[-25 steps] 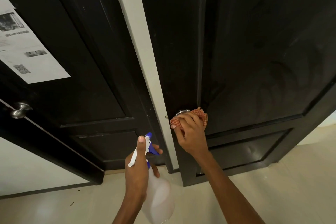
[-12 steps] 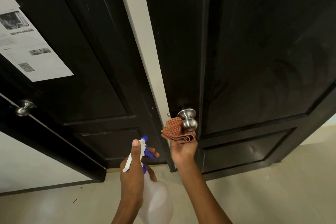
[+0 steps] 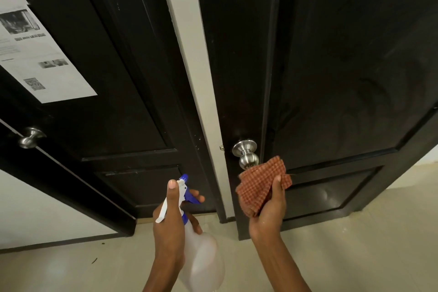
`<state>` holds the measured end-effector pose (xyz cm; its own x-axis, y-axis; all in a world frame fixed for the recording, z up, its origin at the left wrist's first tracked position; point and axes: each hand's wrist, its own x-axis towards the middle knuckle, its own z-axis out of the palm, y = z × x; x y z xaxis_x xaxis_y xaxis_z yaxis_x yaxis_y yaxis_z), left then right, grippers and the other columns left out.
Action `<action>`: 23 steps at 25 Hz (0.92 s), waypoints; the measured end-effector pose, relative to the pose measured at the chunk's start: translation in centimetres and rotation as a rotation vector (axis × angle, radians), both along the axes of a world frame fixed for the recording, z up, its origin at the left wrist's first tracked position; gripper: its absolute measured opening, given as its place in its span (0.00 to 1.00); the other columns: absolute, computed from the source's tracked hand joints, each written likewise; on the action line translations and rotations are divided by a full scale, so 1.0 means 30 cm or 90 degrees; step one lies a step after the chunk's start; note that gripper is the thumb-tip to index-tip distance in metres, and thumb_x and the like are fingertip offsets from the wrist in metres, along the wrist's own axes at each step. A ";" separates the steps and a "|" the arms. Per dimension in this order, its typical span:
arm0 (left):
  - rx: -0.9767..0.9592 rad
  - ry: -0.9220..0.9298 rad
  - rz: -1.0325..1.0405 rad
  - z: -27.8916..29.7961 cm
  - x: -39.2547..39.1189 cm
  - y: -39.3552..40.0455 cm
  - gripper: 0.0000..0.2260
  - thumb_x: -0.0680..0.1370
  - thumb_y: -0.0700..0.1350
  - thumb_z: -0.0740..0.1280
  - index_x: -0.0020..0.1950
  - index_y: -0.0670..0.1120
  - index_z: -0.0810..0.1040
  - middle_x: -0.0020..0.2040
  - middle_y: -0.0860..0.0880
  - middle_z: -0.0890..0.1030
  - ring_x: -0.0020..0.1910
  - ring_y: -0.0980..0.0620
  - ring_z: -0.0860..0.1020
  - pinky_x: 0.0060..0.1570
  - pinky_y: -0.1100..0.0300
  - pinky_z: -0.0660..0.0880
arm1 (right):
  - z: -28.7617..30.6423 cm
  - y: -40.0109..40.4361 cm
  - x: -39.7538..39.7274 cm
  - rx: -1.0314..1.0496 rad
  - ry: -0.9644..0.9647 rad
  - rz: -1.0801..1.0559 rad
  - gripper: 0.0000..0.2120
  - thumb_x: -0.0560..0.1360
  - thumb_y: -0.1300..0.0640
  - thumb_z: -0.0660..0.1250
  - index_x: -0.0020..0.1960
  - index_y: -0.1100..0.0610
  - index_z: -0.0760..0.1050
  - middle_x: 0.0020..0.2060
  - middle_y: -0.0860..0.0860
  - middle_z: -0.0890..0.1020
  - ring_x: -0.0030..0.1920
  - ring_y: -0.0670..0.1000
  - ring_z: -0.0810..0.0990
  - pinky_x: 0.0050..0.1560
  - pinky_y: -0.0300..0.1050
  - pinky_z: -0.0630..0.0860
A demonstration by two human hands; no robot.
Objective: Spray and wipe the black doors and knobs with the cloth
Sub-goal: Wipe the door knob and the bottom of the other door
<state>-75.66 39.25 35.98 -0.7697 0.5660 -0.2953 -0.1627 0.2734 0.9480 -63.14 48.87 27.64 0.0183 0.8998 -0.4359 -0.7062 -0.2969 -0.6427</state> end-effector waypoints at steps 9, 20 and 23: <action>0.051 0.006 -0.058 0.004 0.012 0.019 0.28 0.73 0.67 0.54 0.48 0.46 0.82 0.39 0.49 0.85 0.35 0.47 0.81 0.25 0.61 0.76 | -0.064 0.218 -0.016 0.547 -1.111 0.342 0.39 0.77 0.48 0.66 0.83 0.37 0.51 0.81 0.54 0.48 0.81 0.61 0.46 0.79 0.68 0.52; 0.069 -0.018 -0.116 -0.040 0.021 0.033 0.24 0.75 0.66 0.55 0.45 0.51 0.82 0.39 0.53 0.86 0.43 0.41 0.81 0.51 0.39 0.79 | -0.106 0.263 0.017 0.657 -1.156 0.228 0.41 0.69 0.57 0.81 0.76 0.52 0.63 0.72 0.57 0.66 0.68 0.65 0.75 0.59 0.58 0.81; 0.060 -0.018 -0.116 -0.044 0.032 0.026 0.24 0.75 0.67 0.55 0.45 0.52 0.82 0.40 0.53 0.86 0.47 0.38 0.82 0.62 0.29 0.71 | -0.108 0.263 -0.012 0.651 -1.172 0.199 0.40 0.68 0.58 0.81 0.74 0.52 0.65 0.69 0.59 0.66 0.65 0.67 0.76 0.54 0.57 0.82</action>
<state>-74.70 40.03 34.66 -0.6447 0.7210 -0.2540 -0.1455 0.2104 0.9667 -63.49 56.75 24.39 -0.4150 0.8053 0.4235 0.7526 0.5654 -0.3375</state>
